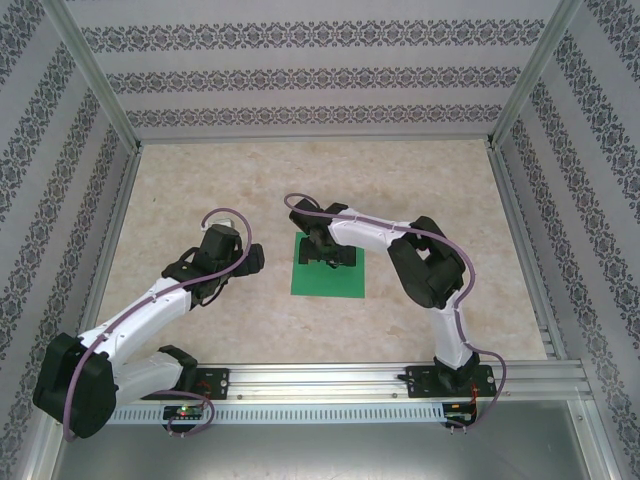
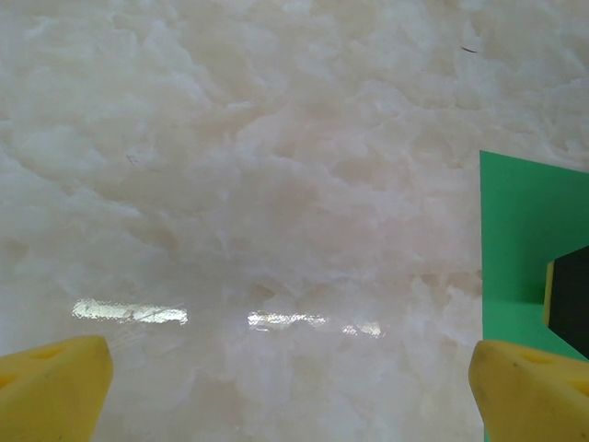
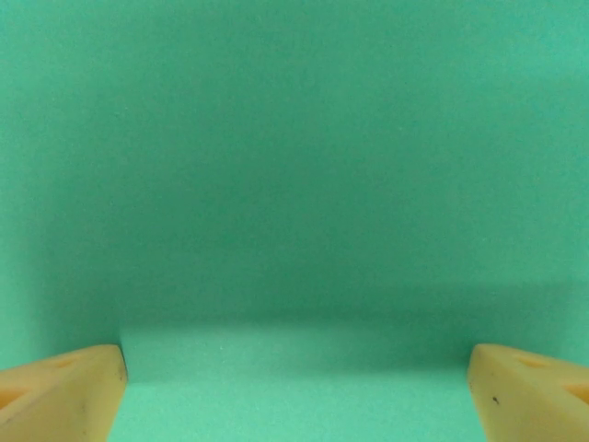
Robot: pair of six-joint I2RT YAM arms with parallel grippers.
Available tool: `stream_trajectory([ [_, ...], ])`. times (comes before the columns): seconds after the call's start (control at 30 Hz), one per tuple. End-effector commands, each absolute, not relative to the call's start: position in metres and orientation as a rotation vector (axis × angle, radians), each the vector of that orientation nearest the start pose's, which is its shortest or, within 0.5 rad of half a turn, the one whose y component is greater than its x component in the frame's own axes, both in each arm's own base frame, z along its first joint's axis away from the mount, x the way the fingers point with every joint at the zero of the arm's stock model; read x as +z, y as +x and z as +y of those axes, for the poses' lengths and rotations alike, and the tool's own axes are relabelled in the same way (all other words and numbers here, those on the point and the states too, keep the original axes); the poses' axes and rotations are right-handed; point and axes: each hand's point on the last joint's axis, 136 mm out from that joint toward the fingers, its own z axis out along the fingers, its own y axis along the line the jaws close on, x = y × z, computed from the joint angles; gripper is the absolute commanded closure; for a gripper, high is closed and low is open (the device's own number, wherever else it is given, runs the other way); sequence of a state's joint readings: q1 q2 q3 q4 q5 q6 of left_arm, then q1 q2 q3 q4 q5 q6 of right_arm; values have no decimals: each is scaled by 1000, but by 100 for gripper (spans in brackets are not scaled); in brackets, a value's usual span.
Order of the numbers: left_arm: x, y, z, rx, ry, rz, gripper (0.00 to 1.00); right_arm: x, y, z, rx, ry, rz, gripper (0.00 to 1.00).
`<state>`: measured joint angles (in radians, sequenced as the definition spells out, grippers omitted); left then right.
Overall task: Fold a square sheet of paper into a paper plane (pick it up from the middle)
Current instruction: Fold the square sheet of paper in half at the center of the table.
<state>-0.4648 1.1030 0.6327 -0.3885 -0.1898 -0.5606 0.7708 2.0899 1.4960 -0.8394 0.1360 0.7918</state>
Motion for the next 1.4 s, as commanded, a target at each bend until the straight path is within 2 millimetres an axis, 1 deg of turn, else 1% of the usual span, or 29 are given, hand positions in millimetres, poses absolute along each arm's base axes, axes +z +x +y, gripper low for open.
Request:
stream_trajectory([
  [0.0,113,292,-107,-263,-209,2381,0,1,314,281,27,38,2971,4],
  [0.13,113,291,-108,-263,-198,2390,0,-19,300,272,-63,51,3012,5],
  [0.2,113,291,-107,-256,-195,2392,0,-27,295,270,-81,41,3033,6],
  [0.33,112,290,-108,-266,-194,2394,0,-31,292,270,-48,36,3036,9],
  [0.47,113,290,-108,-267,-199,2396,0,-21,298,271,-22,16,3021,11],
  [0.63,115,291,-110,-282,-205,2392,0,-3,306,280,55,-12,2988,13],
  [0.77,115,291,-110,-283,-206,2397,0,10,312,284,123,8,2968,23],
  [0.8,117,291,-110,-287,-210,2393,0,13,313,287,148,9,2964,28],
  [0.93,122,292,-112,-316,-230,2375,0,24,316,288,176,8,2945,37],
  [1.1,128,293,-115,-344,-234,2359,0,47,318,296,275,4,2897,42],
  [1.13,129,293,-115,-350,-234,2356,0,53,319,297,293,4,2883,44],
  [1.17,130,294,-116,-355,-233,2352,0,58,320,298,314,-2,2873,48],
  [1.27,133,294,-117,-363,-234,2348,0,71,322,300,371,17,2842,49],
  [1.37,134,295,-117,-365,-235,2350,0,85,322,307,508,40,2815,51],
])
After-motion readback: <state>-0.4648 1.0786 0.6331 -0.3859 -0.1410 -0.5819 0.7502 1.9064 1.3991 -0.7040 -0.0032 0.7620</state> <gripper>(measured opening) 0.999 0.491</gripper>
